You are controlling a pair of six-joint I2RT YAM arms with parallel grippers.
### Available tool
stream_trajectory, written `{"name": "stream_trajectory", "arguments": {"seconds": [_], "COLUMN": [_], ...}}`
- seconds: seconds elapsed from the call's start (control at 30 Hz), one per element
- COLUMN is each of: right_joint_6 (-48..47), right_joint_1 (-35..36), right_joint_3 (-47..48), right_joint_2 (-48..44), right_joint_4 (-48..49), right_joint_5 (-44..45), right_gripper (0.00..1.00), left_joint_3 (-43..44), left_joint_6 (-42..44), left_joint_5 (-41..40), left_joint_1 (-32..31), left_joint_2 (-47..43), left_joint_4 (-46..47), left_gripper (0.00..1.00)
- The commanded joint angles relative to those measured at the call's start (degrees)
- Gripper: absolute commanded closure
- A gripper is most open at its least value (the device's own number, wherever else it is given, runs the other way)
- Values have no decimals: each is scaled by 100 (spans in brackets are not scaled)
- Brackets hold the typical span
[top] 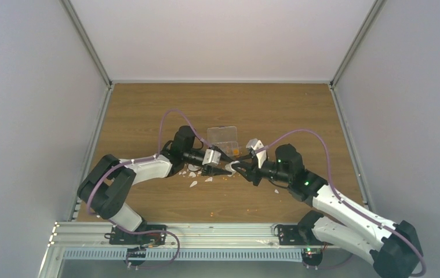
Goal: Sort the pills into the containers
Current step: Unscrew the lid of the pill bottle.
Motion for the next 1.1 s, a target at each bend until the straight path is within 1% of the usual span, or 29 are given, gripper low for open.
{"name": "stream_trajectory", "arguments": {"seconds": [0.0,0.17,0.33,0.53,0.67,0.93,1.07], "right_joint_6": [112,127,90,54,37,79,96], "right_joint_1": [113,112,112,115,108,112,113], "right_joint_3": [255,326,363,355,349,353,355], "right_joint_2": [-115,-189,-63,-72,-71,198,160], "right_joint_4": [693,685,675,584,561,611,623], "right_joint_5": [-233,-210,-237,-88,-58,-126,-144], "right_gripper": [66,66,65,65,65,64,64], "left_joint_3": [-210,-290,-310,-514,-598,-650,-664], "left_joint_6": [-207,-578,-670,-675,-676,-695,-697], "left_joint_5": [-300,-566,-834,-729,-678,-563,-564], "left_joint_1": [-60,-76,-129,-129,-129,-129,-129], "left_joint_2": [-58,-32,14,-249,-418,-576,-593], "left_joint_4": [680,1130,1327,1480,1508,1517,1500], "left_gripper": [1,1,1,1,4,3,6]}}
